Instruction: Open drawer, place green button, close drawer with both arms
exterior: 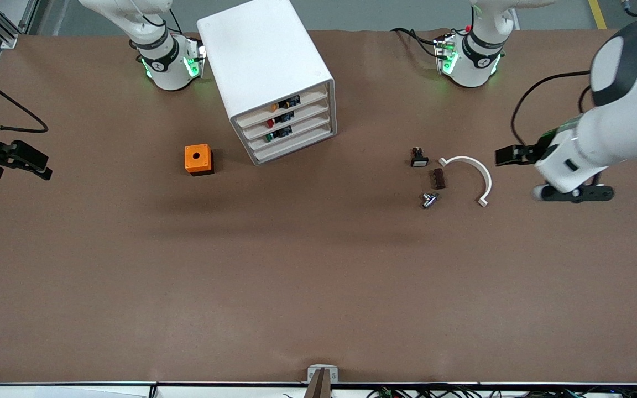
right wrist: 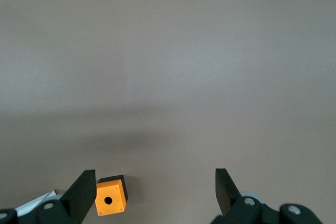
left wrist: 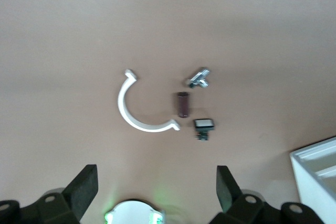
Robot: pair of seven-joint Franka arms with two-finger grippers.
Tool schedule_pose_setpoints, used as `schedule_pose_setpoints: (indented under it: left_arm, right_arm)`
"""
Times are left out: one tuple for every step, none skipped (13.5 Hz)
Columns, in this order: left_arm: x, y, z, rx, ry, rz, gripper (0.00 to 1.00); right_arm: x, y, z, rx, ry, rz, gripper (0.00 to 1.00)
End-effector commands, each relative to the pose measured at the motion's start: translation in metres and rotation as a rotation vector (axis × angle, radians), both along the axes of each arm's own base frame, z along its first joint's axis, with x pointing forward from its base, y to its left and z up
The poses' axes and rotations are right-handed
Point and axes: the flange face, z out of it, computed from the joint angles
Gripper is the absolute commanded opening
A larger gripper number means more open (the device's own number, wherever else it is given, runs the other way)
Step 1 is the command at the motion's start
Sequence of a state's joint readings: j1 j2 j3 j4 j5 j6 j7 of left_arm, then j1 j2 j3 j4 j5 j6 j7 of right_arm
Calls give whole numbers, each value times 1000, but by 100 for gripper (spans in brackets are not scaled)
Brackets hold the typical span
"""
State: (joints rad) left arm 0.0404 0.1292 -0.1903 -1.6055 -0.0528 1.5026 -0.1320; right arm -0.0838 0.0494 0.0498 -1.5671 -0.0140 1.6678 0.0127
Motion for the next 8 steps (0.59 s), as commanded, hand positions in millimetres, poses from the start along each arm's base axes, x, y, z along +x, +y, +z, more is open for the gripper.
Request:
schedule_pose_setpoints:
  left_arm:
    - [-25,17,5,20,-60,-16,99]
    - [-26,22,8,19,-66,-16,99]
    - [-27,27,9,17,-72,-23,99]
    - [-29,27,11,18,-86,-27,99]
    - [-33,26,13,18,-100,-28,99]
    - [-35,24,14,19,-115,-29,99]
    - [-36,23,16,19,-124,-30,99]
    - [-35,24,16,19,-129,-28,99]
  right_arm:
    - [-1,-2,1,-13,7,-10,100]
    - [-1,0,1,-13,10,-7,100]
    - [-1,1,0,-13,12,-5,100]
    - [-1,1,1,-13,9,-5,100]
    - [-1,0,1,-13,9,-7,100]
    - [-1,0,1,-13,10,-7,100]
    - [-1,1,1,-14,10,-4,100]
    - [-1,2,1,-14,10,-2,100]
